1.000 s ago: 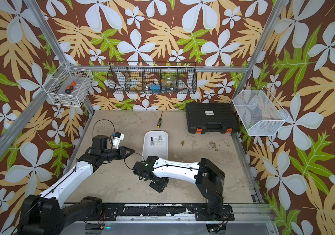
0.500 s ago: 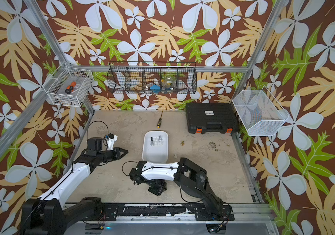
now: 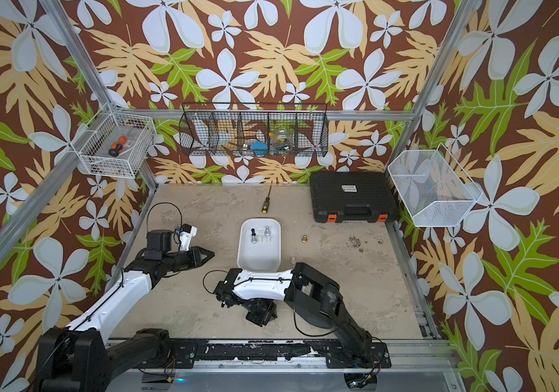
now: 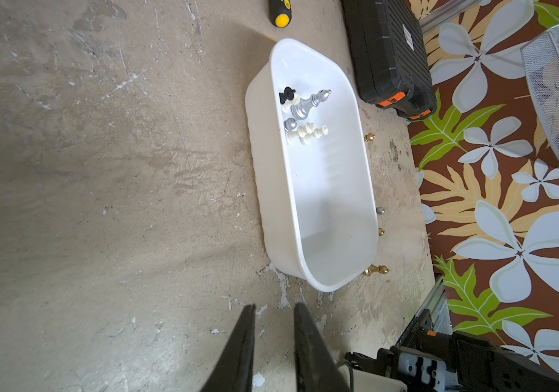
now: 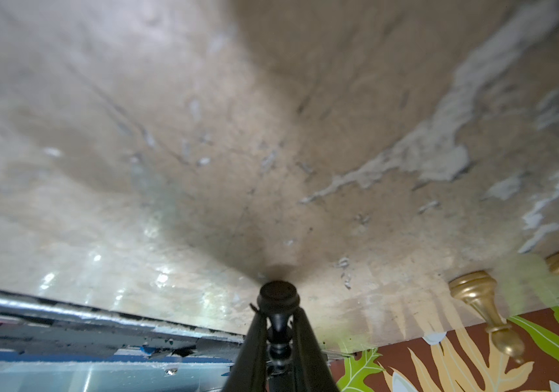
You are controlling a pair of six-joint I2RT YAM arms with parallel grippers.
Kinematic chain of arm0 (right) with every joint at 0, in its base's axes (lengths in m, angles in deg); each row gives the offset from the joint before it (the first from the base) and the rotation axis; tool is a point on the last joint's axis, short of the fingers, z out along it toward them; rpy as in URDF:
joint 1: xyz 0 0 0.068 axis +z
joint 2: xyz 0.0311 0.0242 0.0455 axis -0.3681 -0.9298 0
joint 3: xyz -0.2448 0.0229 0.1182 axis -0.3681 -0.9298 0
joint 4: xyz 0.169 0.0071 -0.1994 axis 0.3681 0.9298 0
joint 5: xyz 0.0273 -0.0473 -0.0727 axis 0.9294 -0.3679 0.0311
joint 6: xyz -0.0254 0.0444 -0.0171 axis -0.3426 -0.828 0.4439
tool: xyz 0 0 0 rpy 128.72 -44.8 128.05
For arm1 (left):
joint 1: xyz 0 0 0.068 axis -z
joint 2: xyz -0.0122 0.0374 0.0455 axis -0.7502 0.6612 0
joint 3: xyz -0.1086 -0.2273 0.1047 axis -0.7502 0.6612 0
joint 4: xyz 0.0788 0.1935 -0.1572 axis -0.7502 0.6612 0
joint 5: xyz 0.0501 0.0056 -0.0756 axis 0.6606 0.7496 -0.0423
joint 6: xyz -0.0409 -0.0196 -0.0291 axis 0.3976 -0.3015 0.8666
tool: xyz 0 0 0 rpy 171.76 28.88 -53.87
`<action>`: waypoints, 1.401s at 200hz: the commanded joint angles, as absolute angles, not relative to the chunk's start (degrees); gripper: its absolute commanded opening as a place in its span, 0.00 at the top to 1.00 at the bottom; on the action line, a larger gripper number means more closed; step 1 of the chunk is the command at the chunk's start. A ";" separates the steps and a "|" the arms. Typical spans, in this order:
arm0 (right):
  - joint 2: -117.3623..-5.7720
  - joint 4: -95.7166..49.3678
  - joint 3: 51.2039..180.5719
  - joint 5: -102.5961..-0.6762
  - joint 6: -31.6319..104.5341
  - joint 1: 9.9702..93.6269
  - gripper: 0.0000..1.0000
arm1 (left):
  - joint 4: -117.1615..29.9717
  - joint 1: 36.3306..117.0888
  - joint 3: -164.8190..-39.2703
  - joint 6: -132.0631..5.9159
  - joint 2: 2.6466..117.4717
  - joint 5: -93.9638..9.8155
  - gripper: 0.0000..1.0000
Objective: Put the chess pieces into the storage box
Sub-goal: Place the chess piece at the center of the board.
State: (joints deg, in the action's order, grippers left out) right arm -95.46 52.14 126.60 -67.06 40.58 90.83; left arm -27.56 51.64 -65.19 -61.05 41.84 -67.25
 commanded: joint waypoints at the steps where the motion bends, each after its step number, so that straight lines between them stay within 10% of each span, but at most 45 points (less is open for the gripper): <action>1: -95.92 52.75 127.57 -67.07 40.68 90.65 0.79 | -28.34 51.51 -64.98 -61.73 42.09 -68.08 0.76; 133: -81.09 47.16 133.02 -71.04 41.22 89.54 0.62 | -27.81 52.48 -66.12 -63.03 41.64 -69.07 0.72; 227: -27.42 -3.64 78.77 -58.00 21.28 63.50 0.59 | -12.46 87.21 -76.74 -54.94 35.17 -36.68 0.45; 280: -6.97 -18.49 57.96 -75.04 30.68 63.34 0.49 | -13.33 108.46 -79.49 -42.09 48.12 -29.72 0.47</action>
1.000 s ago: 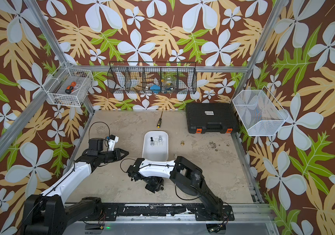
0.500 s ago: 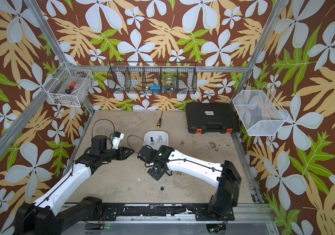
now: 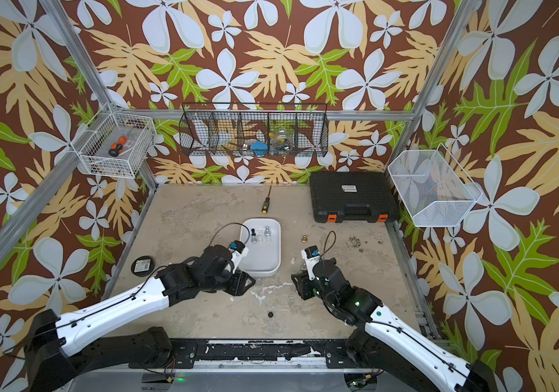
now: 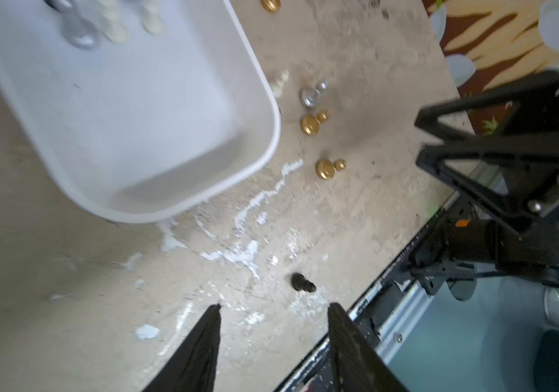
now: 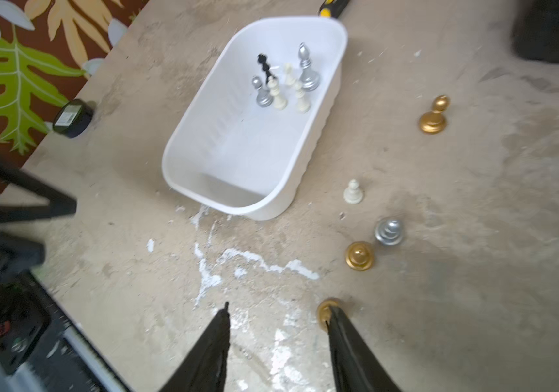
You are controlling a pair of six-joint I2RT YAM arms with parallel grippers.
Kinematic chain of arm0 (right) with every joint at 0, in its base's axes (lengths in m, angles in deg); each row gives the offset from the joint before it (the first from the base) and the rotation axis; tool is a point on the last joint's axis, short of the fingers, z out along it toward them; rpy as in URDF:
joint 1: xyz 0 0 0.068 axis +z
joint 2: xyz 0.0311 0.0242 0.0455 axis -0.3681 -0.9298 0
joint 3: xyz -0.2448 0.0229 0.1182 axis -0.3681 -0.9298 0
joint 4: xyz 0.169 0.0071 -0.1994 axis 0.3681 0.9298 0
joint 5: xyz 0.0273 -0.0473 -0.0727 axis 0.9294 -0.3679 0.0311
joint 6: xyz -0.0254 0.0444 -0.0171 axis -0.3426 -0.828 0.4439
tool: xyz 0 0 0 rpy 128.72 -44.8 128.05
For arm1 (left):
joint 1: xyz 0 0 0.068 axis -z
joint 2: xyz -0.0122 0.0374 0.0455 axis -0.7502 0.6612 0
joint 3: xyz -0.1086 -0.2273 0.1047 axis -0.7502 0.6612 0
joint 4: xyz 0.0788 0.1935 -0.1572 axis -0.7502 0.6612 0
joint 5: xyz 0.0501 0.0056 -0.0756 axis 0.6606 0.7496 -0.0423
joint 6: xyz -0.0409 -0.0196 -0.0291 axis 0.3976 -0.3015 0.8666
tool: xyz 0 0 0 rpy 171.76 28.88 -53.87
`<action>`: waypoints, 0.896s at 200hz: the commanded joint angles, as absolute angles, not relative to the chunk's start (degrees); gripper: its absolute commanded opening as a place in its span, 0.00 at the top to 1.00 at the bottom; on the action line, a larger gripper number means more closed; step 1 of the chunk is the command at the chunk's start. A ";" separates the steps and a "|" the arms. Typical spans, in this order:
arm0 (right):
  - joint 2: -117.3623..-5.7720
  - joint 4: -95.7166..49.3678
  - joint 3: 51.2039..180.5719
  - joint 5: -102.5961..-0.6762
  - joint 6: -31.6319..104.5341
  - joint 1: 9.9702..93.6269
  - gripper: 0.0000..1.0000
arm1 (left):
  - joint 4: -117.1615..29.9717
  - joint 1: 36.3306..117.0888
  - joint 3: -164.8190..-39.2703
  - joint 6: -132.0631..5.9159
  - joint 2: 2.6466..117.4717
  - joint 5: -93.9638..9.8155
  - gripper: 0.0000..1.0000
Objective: Put the chess pieces into the storage box
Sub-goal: Pick up the chess piece at the center of the board.
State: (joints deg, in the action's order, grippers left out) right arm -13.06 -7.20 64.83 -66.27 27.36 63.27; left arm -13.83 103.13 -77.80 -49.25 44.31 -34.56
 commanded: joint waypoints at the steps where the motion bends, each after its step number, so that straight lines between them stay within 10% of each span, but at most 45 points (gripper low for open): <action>1: -6.67 -18.77 57.64 -75.14 30.79 63.34 0.49 | -13.36 108.77 -79.57 -41.99 48.32 -29.69 0.47; 179: 11.11 -25.19 44.42 -68.55 31.76 63.34 0.46 | -10.86 118.31 -88.70 -38.28 71.82 -26.25 0.60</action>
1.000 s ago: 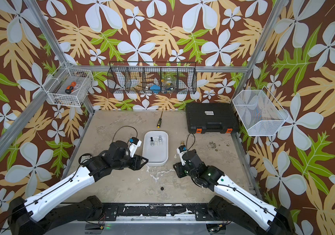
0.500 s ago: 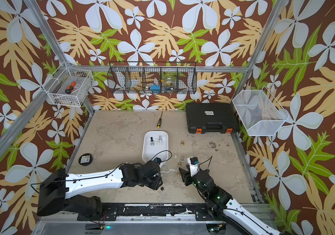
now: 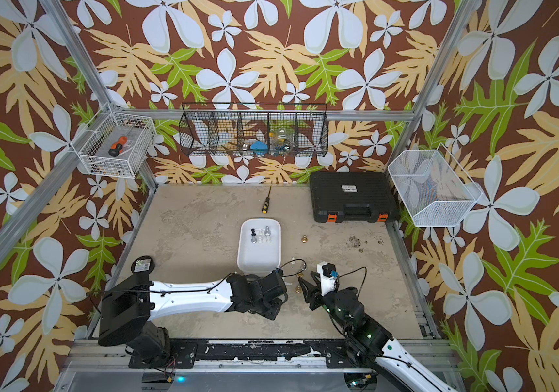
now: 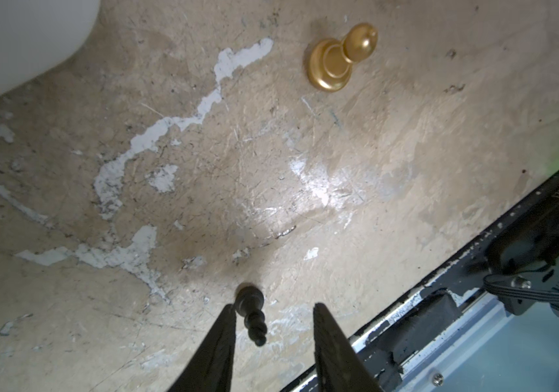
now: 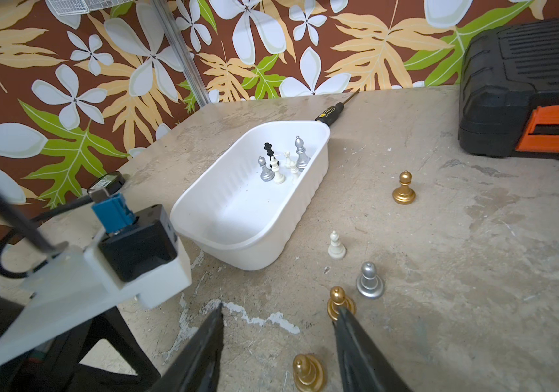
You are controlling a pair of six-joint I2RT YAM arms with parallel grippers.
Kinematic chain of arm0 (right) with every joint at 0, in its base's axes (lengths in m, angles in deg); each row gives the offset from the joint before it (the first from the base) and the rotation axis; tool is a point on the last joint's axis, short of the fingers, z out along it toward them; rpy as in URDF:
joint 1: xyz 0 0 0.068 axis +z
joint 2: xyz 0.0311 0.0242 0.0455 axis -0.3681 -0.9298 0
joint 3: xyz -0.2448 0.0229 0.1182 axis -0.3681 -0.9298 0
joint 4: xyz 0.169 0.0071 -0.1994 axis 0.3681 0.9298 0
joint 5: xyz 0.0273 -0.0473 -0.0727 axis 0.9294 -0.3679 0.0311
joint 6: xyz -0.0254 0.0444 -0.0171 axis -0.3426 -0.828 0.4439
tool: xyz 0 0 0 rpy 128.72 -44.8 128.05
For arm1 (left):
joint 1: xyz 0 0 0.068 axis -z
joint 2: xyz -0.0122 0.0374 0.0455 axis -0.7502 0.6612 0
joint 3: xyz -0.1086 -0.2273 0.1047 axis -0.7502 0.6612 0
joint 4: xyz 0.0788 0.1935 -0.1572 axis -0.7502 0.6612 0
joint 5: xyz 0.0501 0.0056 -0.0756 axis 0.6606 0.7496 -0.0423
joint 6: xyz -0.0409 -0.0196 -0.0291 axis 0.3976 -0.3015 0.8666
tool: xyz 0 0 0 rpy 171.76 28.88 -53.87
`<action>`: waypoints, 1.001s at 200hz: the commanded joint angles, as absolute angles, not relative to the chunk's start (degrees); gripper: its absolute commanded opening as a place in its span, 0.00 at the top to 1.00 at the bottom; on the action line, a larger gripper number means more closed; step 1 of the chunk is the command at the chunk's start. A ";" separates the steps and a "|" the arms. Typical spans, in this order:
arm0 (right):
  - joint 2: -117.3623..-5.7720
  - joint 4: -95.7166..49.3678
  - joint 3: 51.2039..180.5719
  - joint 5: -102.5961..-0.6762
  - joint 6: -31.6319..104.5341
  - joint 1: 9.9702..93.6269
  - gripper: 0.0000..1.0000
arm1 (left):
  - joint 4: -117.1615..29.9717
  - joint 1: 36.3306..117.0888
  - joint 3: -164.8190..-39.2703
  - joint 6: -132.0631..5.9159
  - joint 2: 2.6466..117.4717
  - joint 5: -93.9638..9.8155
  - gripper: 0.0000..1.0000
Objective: Put the chess pieces into the storage box
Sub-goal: Pick up the chess piece at the center of the board.
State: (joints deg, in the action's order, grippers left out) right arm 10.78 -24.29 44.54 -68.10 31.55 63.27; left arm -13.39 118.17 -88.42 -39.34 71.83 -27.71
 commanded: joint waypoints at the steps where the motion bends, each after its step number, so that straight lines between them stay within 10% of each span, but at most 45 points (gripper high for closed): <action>1: 11.12 -25.20 44.41 -68.55 31.77 63.34 0.46 | -10.85 118.31 -88.62 -38.28 71.82 -26.25 0.60; 200: 9.11 -26.27 44.54 -68.81 31.67 63.34 0.45 | -11.90 119.19 -88.75 -39.78 75.16 -27.91 0.76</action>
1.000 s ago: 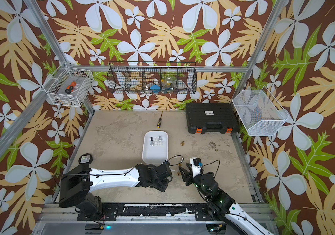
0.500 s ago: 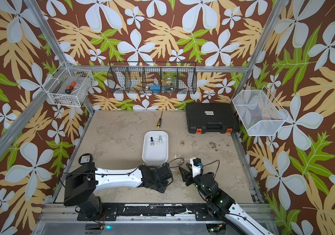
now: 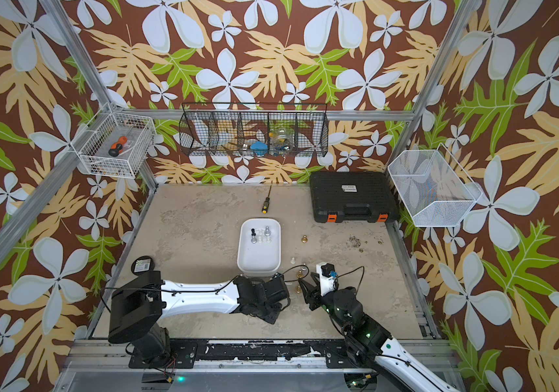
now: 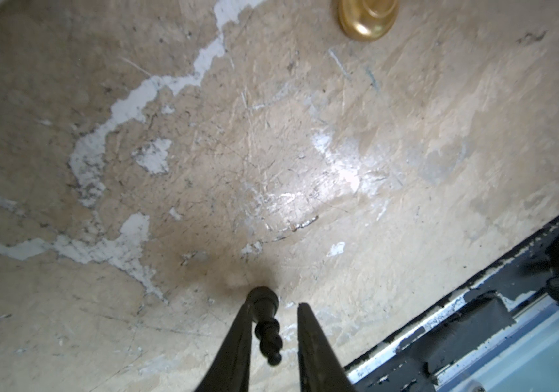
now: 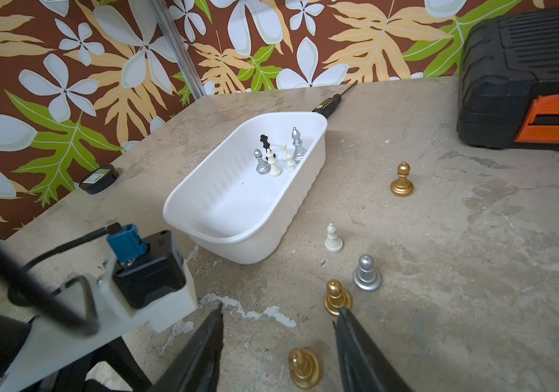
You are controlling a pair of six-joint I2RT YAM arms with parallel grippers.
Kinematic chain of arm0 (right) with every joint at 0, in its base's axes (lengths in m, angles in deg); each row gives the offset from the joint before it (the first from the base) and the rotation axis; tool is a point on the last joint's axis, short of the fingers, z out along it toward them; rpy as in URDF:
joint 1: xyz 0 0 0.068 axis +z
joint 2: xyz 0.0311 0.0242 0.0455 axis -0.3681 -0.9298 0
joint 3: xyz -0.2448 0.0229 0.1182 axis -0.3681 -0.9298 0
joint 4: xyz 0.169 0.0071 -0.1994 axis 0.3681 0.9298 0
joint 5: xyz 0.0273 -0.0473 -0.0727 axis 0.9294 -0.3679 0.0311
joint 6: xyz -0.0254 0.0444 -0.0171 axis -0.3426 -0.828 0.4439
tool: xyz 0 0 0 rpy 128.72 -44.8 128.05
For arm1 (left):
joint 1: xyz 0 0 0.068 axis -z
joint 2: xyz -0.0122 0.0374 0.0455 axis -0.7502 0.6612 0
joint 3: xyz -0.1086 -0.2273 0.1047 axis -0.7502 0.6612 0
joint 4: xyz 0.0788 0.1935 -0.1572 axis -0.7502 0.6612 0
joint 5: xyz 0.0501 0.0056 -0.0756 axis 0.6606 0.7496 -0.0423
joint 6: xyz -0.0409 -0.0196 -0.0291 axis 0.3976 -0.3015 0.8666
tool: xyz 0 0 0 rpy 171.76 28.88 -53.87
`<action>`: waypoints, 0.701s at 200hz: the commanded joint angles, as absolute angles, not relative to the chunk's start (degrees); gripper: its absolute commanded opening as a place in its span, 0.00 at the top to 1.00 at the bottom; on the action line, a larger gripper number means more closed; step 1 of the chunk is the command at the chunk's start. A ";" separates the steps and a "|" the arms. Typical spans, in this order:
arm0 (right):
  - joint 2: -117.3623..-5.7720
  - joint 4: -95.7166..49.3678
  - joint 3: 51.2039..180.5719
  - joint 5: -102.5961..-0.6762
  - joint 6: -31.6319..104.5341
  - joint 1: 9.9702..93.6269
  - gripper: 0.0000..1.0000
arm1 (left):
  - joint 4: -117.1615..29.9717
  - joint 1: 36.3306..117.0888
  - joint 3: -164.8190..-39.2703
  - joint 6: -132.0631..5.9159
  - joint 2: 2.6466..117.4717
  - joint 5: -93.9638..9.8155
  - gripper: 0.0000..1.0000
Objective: Put the chess pieces into the storage box
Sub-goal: Pick up the chess piece at the center of the board.
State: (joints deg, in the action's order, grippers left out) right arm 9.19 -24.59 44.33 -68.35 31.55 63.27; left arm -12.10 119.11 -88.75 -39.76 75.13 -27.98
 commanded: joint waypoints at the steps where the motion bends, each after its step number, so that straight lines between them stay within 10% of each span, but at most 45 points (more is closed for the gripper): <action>1: 9.11 -26.27 44.56 -68.82 31.68 63.34 0.45 | -11.90 119.19 -88.73 -39.78 75.16 -27.91 0.76; 140: 8.76 -26.53 44.41 -68.89 31.60 63.33 0.45 | -11.20 119.19 -88.58 -40.13 74.55 -26.69 0.87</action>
